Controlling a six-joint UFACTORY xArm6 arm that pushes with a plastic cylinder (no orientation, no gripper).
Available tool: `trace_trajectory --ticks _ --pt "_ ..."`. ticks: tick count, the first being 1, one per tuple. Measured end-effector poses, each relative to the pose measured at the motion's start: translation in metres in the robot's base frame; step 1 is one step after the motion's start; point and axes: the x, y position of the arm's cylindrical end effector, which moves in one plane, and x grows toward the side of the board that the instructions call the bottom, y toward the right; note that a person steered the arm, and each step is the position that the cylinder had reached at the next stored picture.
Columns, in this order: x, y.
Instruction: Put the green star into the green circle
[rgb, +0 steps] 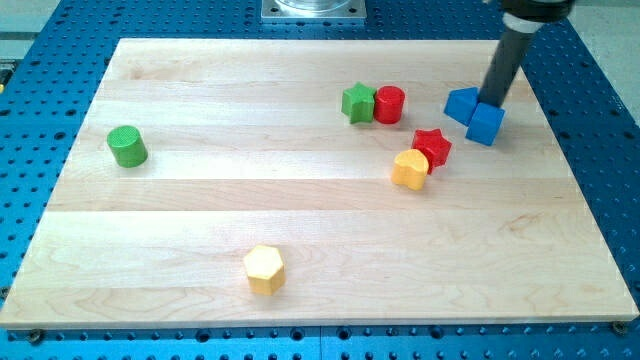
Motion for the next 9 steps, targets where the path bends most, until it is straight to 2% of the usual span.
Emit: trace_trajectory --ticks 1,2,3,4,5,6,7,8,9 --pt "0.005 0.020" --pt "-0.005 -0.066" --pt "-0.026 -0.004" --pt "-0.049 -0.023" --pt "-0.039 -0.126" --pt "-0.026 -0.193" --pt "-0.026 -0.132" --pt "-0.031 -0.024" --pt "-0.019 0.006"
